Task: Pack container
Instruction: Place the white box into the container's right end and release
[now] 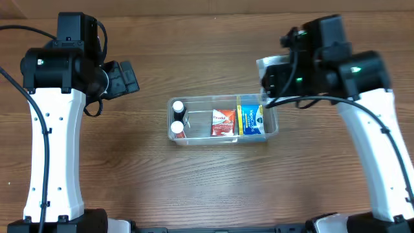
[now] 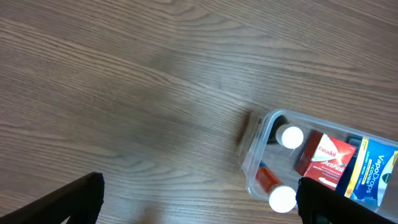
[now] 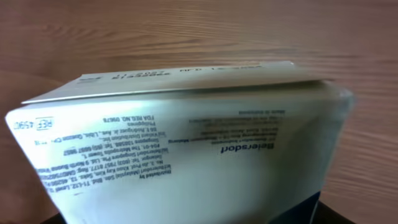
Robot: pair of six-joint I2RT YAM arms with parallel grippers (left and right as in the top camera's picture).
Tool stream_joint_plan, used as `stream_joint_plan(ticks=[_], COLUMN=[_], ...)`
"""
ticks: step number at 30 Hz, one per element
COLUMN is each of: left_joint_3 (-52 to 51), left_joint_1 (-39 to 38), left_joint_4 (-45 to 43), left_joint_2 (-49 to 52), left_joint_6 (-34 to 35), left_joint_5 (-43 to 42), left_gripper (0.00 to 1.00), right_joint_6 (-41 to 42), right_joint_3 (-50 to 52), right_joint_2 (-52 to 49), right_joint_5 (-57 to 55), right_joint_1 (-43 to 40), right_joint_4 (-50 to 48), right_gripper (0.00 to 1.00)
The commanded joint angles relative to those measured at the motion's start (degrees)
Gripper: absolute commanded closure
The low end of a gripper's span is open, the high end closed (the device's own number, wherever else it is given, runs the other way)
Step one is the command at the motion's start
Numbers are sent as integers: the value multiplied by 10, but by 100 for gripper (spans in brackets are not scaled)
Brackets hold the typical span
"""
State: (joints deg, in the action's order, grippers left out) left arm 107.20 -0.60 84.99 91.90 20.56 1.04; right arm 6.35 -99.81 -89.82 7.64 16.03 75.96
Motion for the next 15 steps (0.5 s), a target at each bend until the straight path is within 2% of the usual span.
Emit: stream_joint_plan(ticks=[1,6,8,15], left_joint_3=[6,6,6,6], left_joint_1=[3,3,3,3], left_joint_4=[4,7,7,7], left_joint_2=[-4,-4,-4,-4], left_joint_6=[-13,-13,-13,-13], left_joint_5=[-4,-5,-5,-5], left_gripper=[0,0,0,0], right_joint_6=[94,100,100,76], right_joint_3=[66,249,292,302], right_joint_2=[-9,-10,-11,-51], right_joint_5=[-41,-35,-35,-33], right_joint_1=[40,43,43,43], right_joint_4=[-20,-145,-183,-216], right_gripper=[28,25,25,25])
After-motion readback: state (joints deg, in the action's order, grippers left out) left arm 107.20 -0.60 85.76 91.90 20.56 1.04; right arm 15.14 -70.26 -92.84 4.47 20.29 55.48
